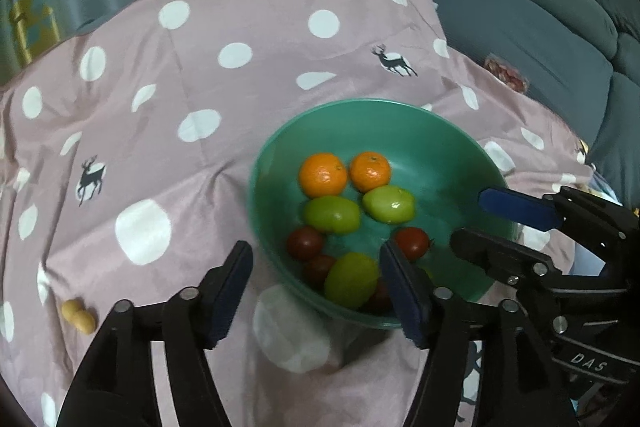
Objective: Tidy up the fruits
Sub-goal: 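Withdraw both open tools from the bowl toward the small yellow fruits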
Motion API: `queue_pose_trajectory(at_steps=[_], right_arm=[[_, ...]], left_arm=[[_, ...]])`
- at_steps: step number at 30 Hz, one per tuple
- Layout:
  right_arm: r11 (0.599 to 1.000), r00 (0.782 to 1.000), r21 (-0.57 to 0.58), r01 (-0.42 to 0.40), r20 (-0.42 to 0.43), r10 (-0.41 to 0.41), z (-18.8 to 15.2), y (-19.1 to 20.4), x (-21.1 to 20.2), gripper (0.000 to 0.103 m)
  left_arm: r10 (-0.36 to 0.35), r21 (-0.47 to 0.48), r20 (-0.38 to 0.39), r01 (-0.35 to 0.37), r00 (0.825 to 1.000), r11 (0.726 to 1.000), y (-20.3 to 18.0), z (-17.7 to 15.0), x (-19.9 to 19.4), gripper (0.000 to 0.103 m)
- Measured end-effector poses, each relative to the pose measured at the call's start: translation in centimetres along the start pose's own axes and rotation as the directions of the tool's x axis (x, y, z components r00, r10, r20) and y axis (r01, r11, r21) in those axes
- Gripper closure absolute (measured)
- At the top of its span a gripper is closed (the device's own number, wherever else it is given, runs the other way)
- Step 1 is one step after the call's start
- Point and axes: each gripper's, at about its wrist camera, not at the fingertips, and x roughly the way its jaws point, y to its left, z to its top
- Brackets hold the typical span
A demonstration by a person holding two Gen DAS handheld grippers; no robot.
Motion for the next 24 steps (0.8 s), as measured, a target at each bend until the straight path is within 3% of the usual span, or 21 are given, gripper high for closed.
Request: queue_pose_trajectory(at_steps=[3, 6, 10, 15, 18, 24], right_arm=[[1.0, 1.0, -0.001, 0.002, 0.007, -0.002, 0.1, 0.2, -0.3, 0.053], [1.0, 1.0, 0.004, -0.001, 0.017, 0.001, 0.1, 0.4, -0.7, 0.038], [1.0, 0.999, 0.019, -0.008, 0.04, 0.007, 0.3, 0.5, -1.4, 0.026], [1.0, 0.999, 0.017, -0.01, 0.036, 0.009, 0.4, 1.1, -1.7, 0.012], [1.0, 0.999, 0.004, -0.007, 0.038, 0.007, 0.3, 1.8, -2.0, 0.011], [1.0, 0.999, 0.001, -0.017, 0.041, 0.017, 0.2, 2.6, -2.3, 0.01]], left_arm=[[0.002, -0.03, 0.004, -0.002, 1.0, 1.0, 0.6, -0.4, -0.7, 0.032], [0.004, -0.07, 0.009, -0.003, 1.0, 0.998, 1.4, -1.1, -1.3, 0.016], [-0.017, -0.172, -0.002, 0.017, 1.0, 0.985, 3.1, -2.4, -1.6, 0.015], [0.011, -0.223, -0.004, -0.012, 1.0, 0.975, 4.4, -3.9, -2.5, 0.01], [0.012, -0.27, 0.014, -0.007, 1.0, 0.963, 5.6, -4.9, -3.6, 0.004], [0.064, -0.34, 0.039, -0.047, 0.997, 0.939, 7.4, -6.6, -5.7, 0.003]])
